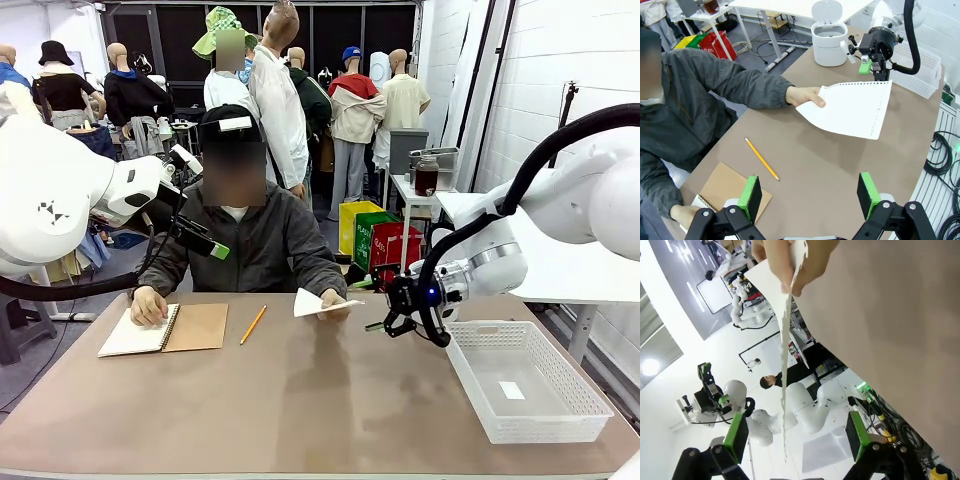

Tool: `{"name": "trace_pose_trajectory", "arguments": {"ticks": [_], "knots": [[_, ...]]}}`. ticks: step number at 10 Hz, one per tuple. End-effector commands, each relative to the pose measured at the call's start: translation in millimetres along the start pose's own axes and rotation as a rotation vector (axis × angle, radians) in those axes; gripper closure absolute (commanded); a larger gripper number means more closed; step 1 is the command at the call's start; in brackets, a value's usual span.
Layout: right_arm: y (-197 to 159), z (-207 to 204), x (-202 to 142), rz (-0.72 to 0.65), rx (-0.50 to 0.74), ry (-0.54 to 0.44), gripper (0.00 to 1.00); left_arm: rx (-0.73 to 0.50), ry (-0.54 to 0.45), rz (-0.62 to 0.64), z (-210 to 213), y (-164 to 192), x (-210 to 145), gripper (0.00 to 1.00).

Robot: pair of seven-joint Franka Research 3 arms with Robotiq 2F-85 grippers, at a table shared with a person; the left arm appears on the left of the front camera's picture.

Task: Sort the paper based on its condition.
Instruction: If a person hands you a paper, place it in the Organizing basket , and if it's crumpled, put it in the Trash can.

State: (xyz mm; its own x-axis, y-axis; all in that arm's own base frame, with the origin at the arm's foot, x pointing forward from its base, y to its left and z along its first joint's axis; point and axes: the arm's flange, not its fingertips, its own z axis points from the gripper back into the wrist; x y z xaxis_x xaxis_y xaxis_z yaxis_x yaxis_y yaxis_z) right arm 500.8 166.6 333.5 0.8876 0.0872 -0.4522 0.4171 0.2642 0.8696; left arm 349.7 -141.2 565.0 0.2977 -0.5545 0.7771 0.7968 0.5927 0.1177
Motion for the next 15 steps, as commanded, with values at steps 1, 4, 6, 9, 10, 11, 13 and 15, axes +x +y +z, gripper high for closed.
{"name": "trace_pose_trajectory", "arguments": {"ticks": [1, 4, 6, 9, 10, 11, 13, 15], "knots": [[10.4, -3.6, 12.2, -0.017, 0.026, 0.014, 0.0, -0.006, 0.003, 0.011, -0.1, 0.3, -1.0, 0.0], [14.7, -6.1, 20.4, -0.021, 0.015, -0.001, 0.4, -0.006, 0.003, 0.011, -0.1, 0.3, -1.0, 0.0], [13.9, -5.7, 22.9, -0.029, 0.016, -0.002, 0.49, -0.006, 0.003, 0.011, -0.1, 0.3, -1.0, 0.0], [13.4, -6.6, 23.5, -0.036, 0.01, -0.002, 0.74, -0.006, 0.003, 0.011, -0.1, 0.3, -1.0, 0.0], [14.2, -6.3, 23.3, -0.036, 0.005, -0.006, 0.94, -0.006, 0.003, 0.011, -0.1, 0.3, -1.0, 0.0], [14.2, -5.7, 23.7, -0.034, 0.004, -0.013, 1.0, -0.006, 0.003, 0.011, -0.1, 0.3, -1.0, 0.0], [14.3, -5.0, 23.0, -0.019, 0.0, -0.023, 1.0, -0.006, 0.003, 0.011, -0.1, 0.3, -1.0, 0.0], [15.7, -2.4, 20.5, 0.012, -0.019, -0.047, 1.0, -0.006, 0.003, 0.011, -0.1, 0.3, -1.0, 0.0]]}}
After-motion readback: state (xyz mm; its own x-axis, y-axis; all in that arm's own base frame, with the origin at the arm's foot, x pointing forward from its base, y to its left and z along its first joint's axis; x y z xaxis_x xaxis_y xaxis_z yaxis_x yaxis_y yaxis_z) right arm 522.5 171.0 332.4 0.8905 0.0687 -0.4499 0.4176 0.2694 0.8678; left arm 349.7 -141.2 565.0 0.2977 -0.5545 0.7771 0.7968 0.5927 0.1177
